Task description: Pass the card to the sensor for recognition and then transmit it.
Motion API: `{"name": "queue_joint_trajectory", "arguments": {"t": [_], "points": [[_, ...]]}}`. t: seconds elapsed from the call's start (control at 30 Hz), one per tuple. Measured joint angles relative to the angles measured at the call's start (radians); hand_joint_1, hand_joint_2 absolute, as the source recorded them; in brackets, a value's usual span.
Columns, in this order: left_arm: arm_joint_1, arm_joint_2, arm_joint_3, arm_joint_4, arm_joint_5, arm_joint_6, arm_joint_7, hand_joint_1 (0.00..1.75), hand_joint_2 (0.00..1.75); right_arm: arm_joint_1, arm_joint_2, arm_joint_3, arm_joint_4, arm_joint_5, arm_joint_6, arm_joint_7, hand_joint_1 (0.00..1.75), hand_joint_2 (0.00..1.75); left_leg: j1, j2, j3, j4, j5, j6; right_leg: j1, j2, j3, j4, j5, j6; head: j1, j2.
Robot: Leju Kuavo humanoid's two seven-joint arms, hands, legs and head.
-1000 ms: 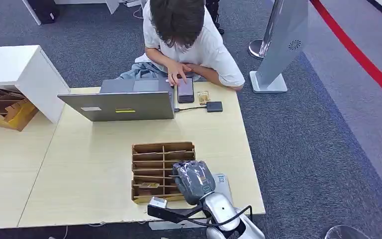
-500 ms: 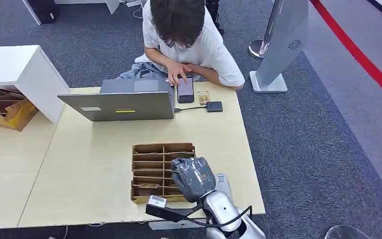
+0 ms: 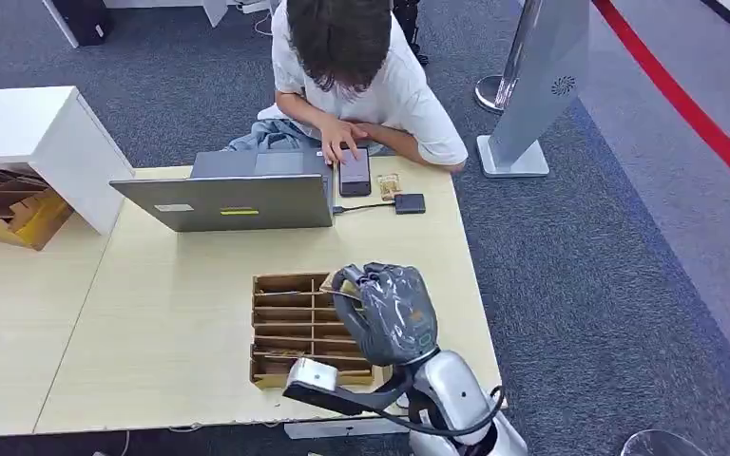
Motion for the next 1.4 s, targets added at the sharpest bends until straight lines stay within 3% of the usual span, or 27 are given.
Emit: {"name": "queue_joint_trajectory", "arguments": {"t": [0.7, 1.13, 1.4], "points": [[0.004, 0.000, 0.000, 0.000, 0.015, 0.006, 0.001, 0.00, 0.00, 0.005, -0.042, -0.001, -0.198, -0.021, -0.023, -0.038, 1.75, 1.75, 0.000, 0.000, 0.000, 0.000, 0.000, 0.000, 0.000, 0.000, 0.000, 0.000, 0.000, 0.000, 0.000, 0.000], [-0.001, 0.000, -0.008, 0.000, 0.003, -0.002, 0.001, 0.00, 0.00, -0.028, -0.045, -0.002, -0.183, -0.028, 0.003, -0.029, 1.75, 1.75, 0.000, 0.000, 0.000, 0.000, 0.000, 0.000, 0.000, 0.000, 0.000, 0.000, 0.000, 0.000, 0.000, 0.000], [-0.015, 0.003, -0.037, 0.000, -0.011, -0.024, 0.001, 0.00, 0.00, -0.104, -0.037, -0.013, -0.097, -0.008, 0.051, 0.008, 1.75, 1.75, 0.000, 0.000, 0.000, 0.000, 0.000, 0.000, 0.000, 0.000, 0.001, 0.000, 0.000, 0.000, 0.000, 0.000]]}}
